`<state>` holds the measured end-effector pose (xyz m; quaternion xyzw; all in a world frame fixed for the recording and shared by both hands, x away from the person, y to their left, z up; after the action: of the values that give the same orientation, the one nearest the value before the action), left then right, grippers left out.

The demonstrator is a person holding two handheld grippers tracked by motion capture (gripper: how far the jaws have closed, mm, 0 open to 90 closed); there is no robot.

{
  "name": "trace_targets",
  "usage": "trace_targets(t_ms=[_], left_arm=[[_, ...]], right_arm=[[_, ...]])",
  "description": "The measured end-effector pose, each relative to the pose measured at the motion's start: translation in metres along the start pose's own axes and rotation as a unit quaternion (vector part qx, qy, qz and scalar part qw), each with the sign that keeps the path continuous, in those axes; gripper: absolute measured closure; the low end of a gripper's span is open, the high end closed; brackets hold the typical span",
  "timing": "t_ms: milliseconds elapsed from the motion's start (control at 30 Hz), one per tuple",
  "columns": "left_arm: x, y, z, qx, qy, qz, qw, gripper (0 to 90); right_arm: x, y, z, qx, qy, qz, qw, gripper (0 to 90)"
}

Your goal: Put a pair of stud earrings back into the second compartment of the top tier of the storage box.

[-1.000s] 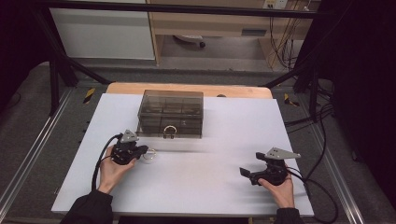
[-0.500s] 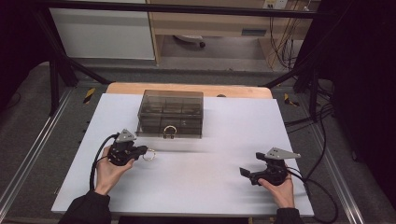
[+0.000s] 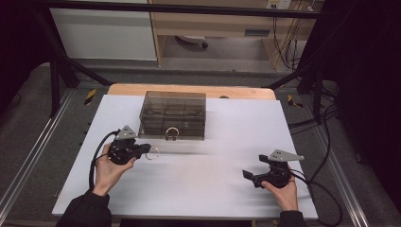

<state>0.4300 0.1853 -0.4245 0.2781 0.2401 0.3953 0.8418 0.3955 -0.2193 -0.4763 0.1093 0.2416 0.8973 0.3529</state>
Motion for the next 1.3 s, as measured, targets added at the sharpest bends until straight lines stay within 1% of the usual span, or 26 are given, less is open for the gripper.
trace_targets(t_ms=[33,67,267,467,600,700,900,1100,1300], left_arm=[[-0.001,0.000,0.001,-0.001,0.001,-0.001,1.0000,86.7],[-0.002,0.001,0.005,0.000,-0.005,-0.002,1.0000,86.6],[-0.005,0.002,0.014,0.005,-0.009,-0.001,1.0000,86.6],[-0.009,0.002,0.026,0.001,-0.014,-0.007,0.9999,86.6],[-0.012,0.001,0.037,-0.002,-0.019,-0.004,0.9998,86.7],[-0.014,0.000,0.042,-0.003,-0.020,-0.005,0.9998,86.6],[-0.017,-0.004,0.056,-0.004,-0.019,-0.005,0.9998,86.6],[-0.018,-0.009,0.067,-0.003,-0.020,-0.001,0.9998,86.7],[-0.020,-0.017,0.076,-0.005,-0.019,0.003,0.9998,86.6]], right_arm=[[0.000,0.000,0.000,0.000,0.000,0.000,1.0000,0.6],[0.000,0.000,0.000,0.000,0.000,0.000,1.0000,0.7],[0.000,0.000,0.000,0.001,0.001,0.001,1.0000,0.6],[0.000,0.000,0.000,0.000,0.000,0.001,1.0000,0.6],[0.000,0.000,0.000,0.000,0.000,0.000,1.0000,0.6],[0.000,0.000,0.000,0.000,0.001,0.001,1.0000,0.6],[0.000,0.000,0.000,0.000,0.001,0.000,1.0000,0.6],[0.000,0.000,0.000,0.001,0.001,0.000,1.0000,0.6],[0.000,0.000,0.000,0.000,0.000,0.000,1.0000,0.6]])
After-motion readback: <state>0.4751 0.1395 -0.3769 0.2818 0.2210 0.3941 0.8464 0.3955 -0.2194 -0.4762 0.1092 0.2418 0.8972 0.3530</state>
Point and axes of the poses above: each handheld gripper's, and its own axes: y roughly backward along the jaws, z roughly out of its top, x roughly to its left, the point moved 7 cm from there along -y, roughly forward along the jaws, and after that the axes turned 10 degrees about y, right-handed, at the moved point
